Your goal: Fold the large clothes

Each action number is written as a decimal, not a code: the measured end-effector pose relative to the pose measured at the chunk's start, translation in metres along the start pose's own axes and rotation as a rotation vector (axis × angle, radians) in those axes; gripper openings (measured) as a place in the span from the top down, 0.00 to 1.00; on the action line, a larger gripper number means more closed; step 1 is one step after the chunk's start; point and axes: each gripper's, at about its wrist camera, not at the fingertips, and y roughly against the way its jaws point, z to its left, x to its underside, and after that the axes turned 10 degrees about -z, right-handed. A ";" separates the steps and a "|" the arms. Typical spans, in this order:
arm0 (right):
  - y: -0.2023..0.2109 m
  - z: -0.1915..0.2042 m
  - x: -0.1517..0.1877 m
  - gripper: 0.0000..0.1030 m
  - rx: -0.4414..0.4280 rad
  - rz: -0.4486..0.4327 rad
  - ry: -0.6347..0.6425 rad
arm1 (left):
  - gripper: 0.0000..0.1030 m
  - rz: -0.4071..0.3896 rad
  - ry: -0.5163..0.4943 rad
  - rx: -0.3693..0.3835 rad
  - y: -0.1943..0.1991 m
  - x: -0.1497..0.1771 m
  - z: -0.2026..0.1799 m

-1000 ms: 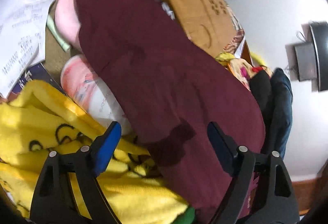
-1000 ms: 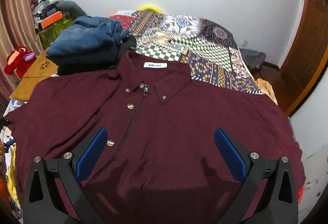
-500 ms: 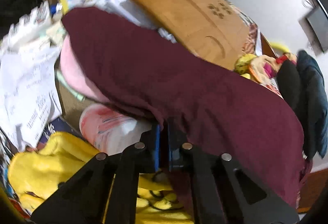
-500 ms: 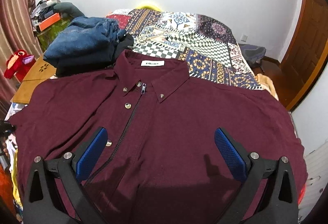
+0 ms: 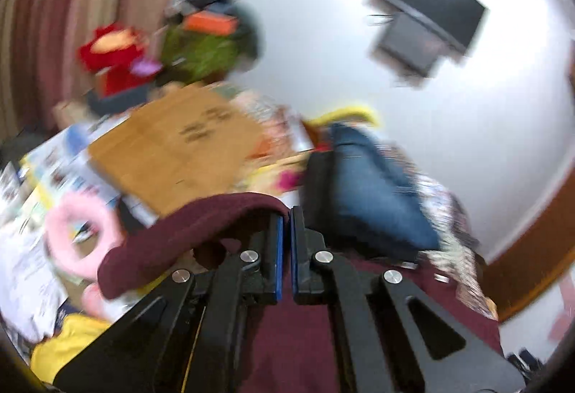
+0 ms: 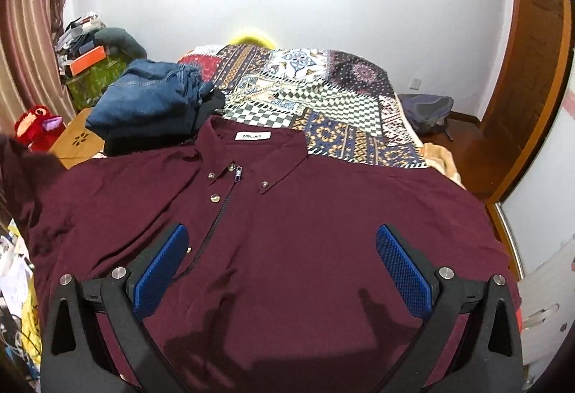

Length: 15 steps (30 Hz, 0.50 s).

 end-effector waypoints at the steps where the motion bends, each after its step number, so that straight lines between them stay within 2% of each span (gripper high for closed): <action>1: 0.002 -0.001 0.000 0.00 -0.002 -0.003 -0.005 | 0.99 -0.003 -0.023 0.040 0.004 0.000 -0.018; 3: 0.006 -0.004 0.000 0.00 -0.012 -0.016 -0.019 | 0.99 0.000 -0.054 0.120 0.009 0.004 -0.050; 6: 0.010 -0.006 0.001 0.00 -0.011 -0.031 -0.016 | 0.99 0.050 -0.105 0.254 0.008 0.022 -0.102; 9: 0.011 -0.007 0.005 0.00 -0.001 -0.035 -0.010 | 0.99 0.129 -0.170 0.311 -0.002 0.052 -0.143; 11: 0.010 -0.009 0.008 0.00 -0.001 -0.030 -0.013 | 0.98 0.211 -0.196 0.352 -0.013 0.081 -0.168; 15: 0.013 -0.015 0.014 0.00 0.002 -0.019 -0.013 | 0.98 0.385 -0.246 0.360 -0.036 0.144 -0.198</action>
